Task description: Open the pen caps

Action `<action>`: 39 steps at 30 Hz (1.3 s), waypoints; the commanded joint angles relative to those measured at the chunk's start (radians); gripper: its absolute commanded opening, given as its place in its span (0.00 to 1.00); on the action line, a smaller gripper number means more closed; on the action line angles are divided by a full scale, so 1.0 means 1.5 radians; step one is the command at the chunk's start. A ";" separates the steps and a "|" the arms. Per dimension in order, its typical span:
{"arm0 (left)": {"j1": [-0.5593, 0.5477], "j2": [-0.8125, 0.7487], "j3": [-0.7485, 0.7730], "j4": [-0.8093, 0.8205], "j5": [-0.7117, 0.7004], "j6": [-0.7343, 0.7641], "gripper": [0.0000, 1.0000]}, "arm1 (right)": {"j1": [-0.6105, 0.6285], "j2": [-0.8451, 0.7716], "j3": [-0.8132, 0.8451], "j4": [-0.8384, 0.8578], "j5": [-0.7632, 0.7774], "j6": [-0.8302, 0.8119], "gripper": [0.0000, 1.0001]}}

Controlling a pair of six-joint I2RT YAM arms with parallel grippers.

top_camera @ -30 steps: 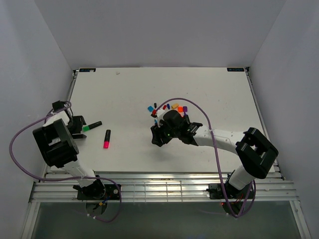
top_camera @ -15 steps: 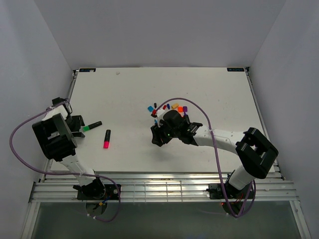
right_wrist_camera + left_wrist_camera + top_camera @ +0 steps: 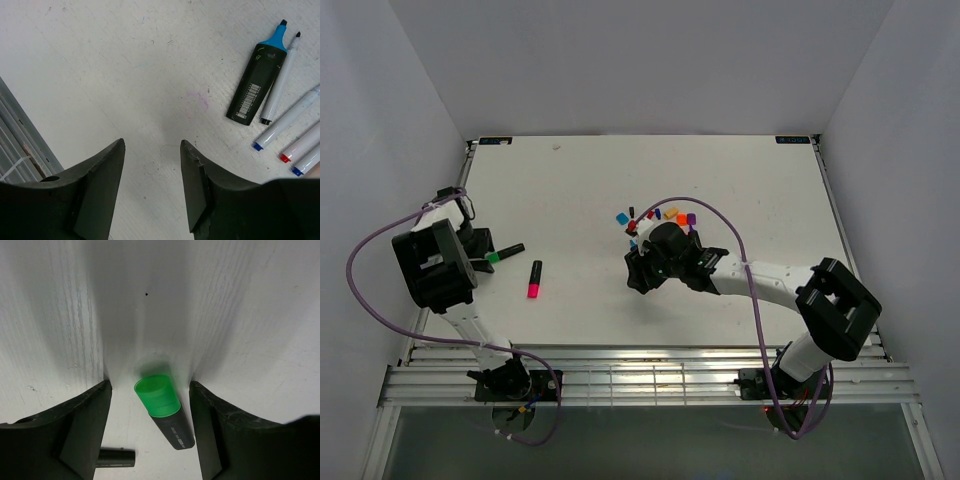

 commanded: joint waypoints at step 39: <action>-0.293 -0.333 -0.118 0.406 0.161 0.325 0.00 | -0.025 0.009 0.158 -0.109 -0.068 -0.002 0.62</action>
